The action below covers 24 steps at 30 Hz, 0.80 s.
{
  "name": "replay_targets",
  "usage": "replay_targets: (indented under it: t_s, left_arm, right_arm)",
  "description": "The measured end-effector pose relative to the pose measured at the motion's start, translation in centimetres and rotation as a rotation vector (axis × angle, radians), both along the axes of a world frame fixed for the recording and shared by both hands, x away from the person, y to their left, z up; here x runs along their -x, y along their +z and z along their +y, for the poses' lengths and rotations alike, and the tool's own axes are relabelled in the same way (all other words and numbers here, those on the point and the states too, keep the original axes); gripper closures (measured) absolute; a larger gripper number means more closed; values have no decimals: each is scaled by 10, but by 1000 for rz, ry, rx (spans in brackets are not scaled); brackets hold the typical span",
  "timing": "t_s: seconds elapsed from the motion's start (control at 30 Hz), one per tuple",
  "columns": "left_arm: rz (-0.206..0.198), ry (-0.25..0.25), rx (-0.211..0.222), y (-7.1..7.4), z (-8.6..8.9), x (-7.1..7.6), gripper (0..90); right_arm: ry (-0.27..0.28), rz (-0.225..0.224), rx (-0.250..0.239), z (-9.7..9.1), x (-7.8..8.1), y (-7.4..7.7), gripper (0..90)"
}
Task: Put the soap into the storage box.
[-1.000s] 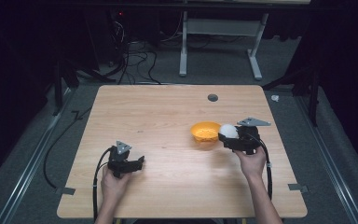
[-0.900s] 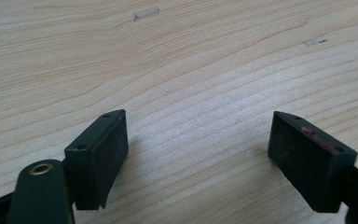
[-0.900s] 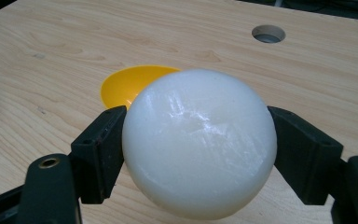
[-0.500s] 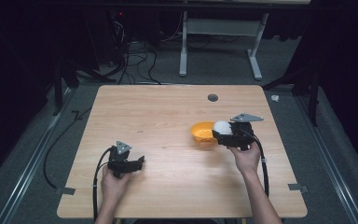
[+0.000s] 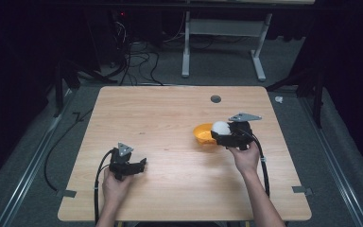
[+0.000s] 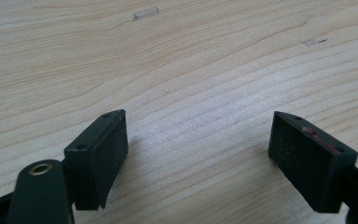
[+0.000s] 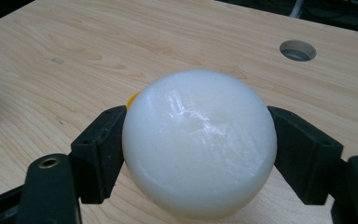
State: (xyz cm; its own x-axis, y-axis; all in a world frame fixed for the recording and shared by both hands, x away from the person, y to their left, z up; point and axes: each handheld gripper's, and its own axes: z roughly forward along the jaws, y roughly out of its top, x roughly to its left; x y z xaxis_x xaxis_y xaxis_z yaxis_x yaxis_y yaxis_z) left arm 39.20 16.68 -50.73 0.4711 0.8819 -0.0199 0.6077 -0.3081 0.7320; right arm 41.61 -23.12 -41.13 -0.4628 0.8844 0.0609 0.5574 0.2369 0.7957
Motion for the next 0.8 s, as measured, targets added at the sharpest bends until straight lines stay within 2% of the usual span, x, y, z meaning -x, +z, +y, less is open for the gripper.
replay_targets:
  t_s: [0.43, 0.7, 0.8]
  left_arm:
    - [0, -1, 0, 0, 0, 0, 203]
    - [0, -1, 0, 0, 0, 0, 203]
    - [0, -3, 0, 0, 0, 0, 203]
  right_arm:
    - [23, 12, 9, 11, -11, -1, 249]
    - [23, 17, 12, 15, -16, -4, 249]
    - [7, 20, 16, 16, -20, -8, 249]
